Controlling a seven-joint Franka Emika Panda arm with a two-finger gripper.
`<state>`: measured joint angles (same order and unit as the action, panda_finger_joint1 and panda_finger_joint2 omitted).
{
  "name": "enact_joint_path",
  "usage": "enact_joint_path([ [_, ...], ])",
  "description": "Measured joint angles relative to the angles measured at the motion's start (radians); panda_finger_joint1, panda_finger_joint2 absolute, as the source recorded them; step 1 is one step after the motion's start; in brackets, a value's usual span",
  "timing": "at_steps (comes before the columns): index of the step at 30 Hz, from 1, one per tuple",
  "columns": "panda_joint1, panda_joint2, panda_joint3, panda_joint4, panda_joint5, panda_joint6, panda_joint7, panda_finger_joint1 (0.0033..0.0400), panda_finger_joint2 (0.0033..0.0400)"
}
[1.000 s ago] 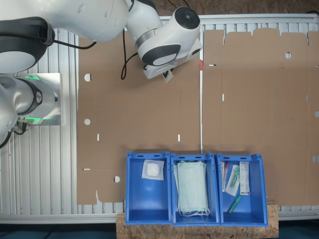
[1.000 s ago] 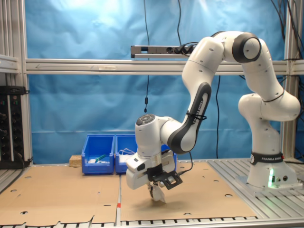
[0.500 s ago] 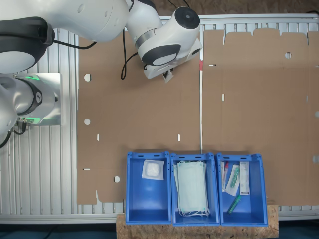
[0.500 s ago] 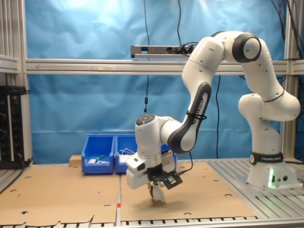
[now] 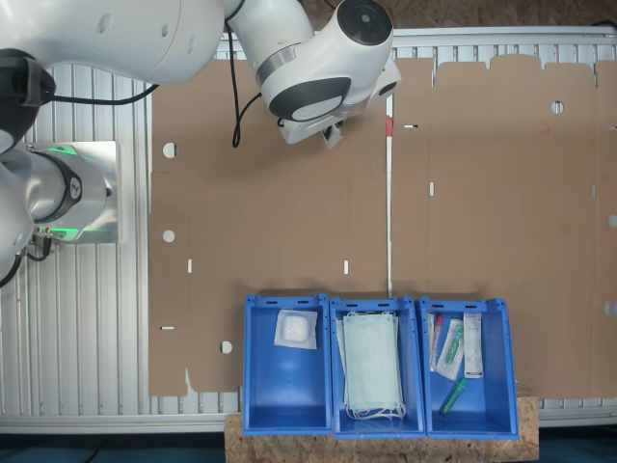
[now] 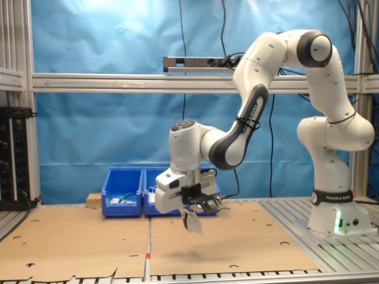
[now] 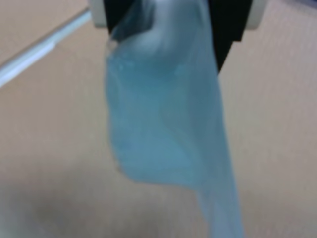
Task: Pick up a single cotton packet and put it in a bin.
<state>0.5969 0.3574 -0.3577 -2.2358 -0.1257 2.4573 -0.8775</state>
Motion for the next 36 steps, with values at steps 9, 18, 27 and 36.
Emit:
enact_joint_path([
  [9, 0.0, -0.143, -0.03, -0.003, 0.0, -0.083, 0.0, 0.0053, 0.0053],
  [18, 0.0, -0.286, -0.132, -0.004, -0.015, -0.173, 0.0, 0.0054, 0.0054],
  [27, -0.022, -0.36, -0.267, -0.004, -0.085, -0.223, 0.0, 0.0054, 0.0054],
  [36, -0.057, -0.38, -0.382, -0.005, -0.189, -0.248, 0.0, 0.0054, 0.0054],
])
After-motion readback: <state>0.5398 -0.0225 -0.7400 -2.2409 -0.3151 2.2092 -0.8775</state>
